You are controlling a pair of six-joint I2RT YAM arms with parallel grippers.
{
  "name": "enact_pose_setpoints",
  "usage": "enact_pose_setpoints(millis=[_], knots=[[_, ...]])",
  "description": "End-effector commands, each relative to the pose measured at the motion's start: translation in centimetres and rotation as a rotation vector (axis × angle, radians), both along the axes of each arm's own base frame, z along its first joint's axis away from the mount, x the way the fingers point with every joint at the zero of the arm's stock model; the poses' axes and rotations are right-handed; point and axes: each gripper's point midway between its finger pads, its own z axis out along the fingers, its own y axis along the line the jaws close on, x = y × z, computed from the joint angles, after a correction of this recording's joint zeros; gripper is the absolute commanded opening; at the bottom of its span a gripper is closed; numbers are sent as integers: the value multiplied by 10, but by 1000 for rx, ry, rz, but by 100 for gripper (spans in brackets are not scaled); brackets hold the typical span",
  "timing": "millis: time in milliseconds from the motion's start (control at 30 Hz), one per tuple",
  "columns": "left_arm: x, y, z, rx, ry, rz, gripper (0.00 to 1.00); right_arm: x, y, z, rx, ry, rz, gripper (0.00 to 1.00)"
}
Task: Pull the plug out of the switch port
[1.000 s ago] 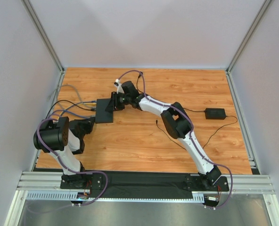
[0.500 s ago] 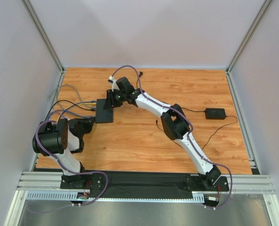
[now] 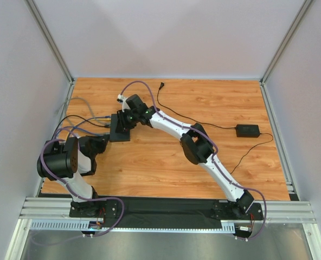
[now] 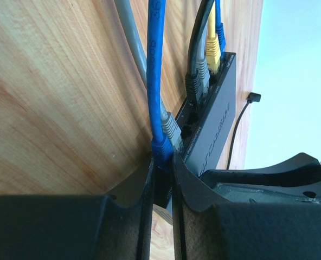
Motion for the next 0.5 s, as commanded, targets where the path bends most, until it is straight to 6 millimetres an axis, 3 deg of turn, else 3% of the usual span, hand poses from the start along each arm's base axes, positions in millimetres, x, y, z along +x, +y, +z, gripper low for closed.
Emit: enact_pose_setpoints(millis=[0, 133, 467], knots=[[-13, 0, -22, 55, 92, -31, 0, -2, -8, -29, -85, 32, -37, 25], [-11, 0, -20, 53, 90, -35, 0, -2, -22, -50, -171, 66, -108, 19], [-13, 2, -19, 64, 115, -30, 0, -2, -32, -70, -254, 108, -153, 15]])
